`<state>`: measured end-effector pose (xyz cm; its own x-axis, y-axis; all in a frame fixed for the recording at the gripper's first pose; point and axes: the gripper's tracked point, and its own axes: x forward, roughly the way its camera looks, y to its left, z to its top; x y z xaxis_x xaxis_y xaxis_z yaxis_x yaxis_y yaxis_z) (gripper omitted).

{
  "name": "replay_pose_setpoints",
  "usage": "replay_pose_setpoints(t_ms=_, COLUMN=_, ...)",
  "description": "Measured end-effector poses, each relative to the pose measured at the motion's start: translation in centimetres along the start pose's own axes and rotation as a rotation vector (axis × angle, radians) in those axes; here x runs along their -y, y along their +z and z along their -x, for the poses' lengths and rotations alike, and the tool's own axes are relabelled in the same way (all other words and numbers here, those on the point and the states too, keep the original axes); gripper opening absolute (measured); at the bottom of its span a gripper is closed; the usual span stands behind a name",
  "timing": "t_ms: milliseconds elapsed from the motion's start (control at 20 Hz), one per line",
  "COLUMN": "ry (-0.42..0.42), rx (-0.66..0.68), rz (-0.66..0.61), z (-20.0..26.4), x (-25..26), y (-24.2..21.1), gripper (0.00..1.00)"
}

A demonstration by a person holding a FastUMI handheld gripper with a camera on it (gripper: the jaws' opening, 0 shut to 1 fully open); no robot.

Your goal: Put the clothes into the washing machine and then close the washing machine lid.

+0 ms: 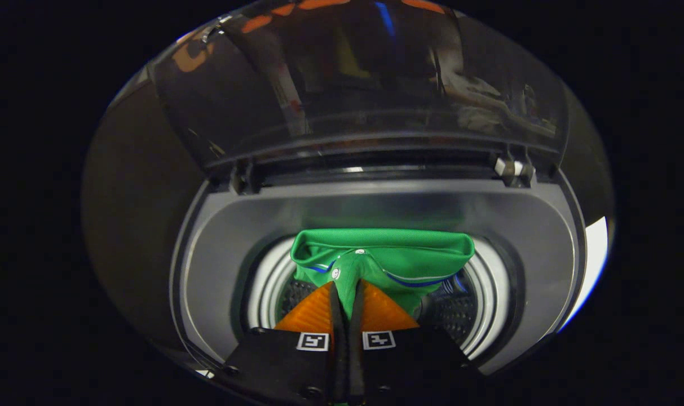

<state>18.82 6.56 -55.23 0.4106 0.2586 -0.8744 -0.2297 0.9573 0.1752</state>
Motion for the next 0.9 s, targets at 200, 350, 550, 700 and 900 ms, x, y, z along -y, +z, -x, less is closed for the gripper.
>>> replay_pose_setpoints(t_ms=200, ry=-0.027, rx=-0.119, rz=-0.054, z=-1.2, x=0.5, y=-1.4, gripper=0.09)
replay_pose_setpoints(t_ms=350, ry=-0.066, rx=-0.176, rz=-0.065, z=-2.0, x=1.2, y=-2.3, gripper=0.13)
replay_pose_setpoints(t_ms=550, ry=-0.076, rx=-0.142, rz=-0.048, z=-0.7, x=1.5, y=-1.5, gripper=0.41)
replay_pose_setpoints(t_ms=700, ry=-0.069, rx=-0.153, rz=-0.044, z=-0.5, x=1.4, y=-2.5, gripper=0.84)
replay_pose_setpoints(t_ms=900, ry=-0.058, rx=-0.067, rz=-0.057, z=2.2, x=1.1, y=-1.5, gripper=0.99)
